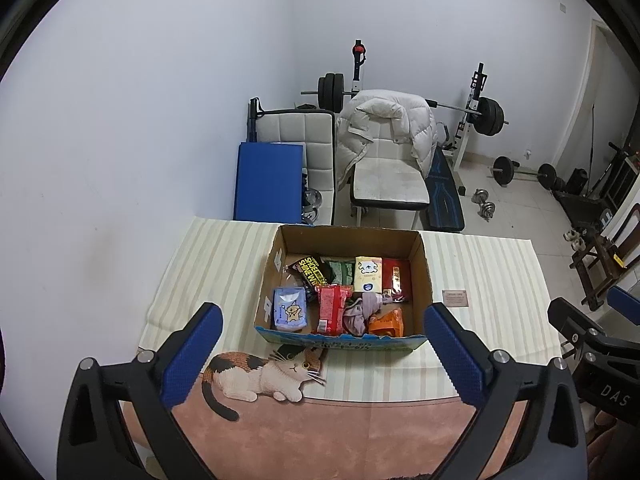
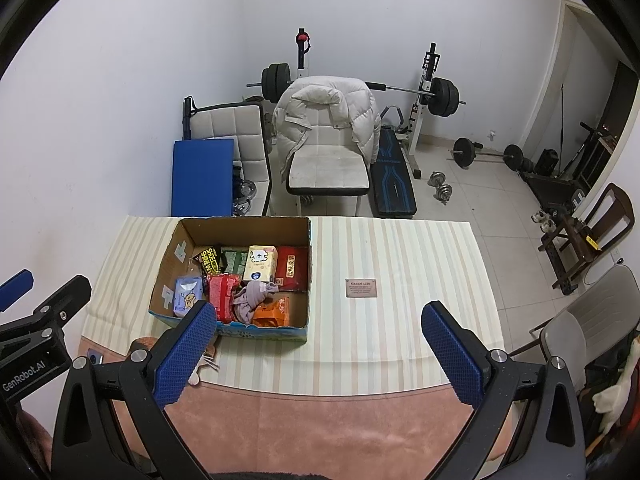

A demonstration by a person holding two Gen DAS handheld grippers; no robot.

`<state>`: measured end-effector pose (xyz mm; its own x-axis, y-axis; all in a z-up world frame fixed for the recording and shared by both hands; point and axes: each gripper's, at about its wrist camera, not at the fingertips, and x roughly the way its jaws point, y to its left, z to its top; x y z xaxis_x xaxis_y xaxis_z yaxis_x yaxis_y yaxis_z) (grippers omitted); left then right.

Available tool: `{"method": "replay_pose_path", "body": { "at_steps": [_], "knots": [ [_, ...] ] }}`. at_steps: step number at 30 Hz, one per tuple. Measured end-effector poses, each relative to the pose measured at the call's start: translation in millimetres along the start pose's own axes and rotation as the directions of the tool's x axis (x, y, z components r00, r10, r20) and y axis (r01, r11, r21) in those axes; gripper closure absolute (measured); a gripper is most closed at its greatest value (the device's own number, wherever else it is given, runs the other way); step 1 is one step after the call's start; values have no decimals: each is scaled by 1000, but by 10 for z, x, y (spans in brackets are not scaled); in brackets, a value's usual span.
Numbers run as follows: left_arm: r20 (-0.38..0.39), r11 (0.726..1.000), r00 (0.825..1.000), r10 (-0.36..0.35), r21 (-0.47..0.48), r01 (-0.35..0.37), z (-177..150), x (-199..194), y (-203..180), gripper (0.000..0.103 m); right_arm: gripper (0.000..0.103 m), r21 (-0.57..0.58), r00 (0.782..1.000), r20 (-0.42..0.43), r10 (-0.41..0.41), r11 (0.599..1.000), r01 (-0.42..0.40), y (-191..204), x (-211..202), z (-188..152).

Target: Organize soft objects

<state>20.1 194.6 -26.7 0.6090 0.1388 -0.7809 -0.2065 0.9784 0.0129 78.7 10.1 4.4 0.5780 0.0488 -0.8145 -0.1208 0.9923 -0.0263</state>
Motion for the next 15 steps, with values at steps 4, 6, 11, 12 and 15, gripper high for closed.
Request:
{"method": "replay_pose_path", "body": {
  "at_steps": [4,6,11,12,15],
  "knots": [
    [0,1000,1000,4,5,-4,-5,-11,3,0,0,2,1000,2,-2,1000,2,-4,0,-2],
    [-1,1000,1000,1,5,-1,-6,-1,1,0,0,3,1000,0,3,1000,-3,-11,-3,0],
    [-1,1000,1000,-1,3,1,-9,2,6,0,0,6,1000,1,-1,1000,1,-13,0,-15],
    [-1,1000,1000,-1,4,1,-7,4,8,0,0,3,1000,2,-4,1000,4,-13,-6,-9],
    [1,1000,1000,-5,3,5,-2,3,12,0,0,4,1000,1,-2,1000,2,-14,-7,-7]
  ]
}}
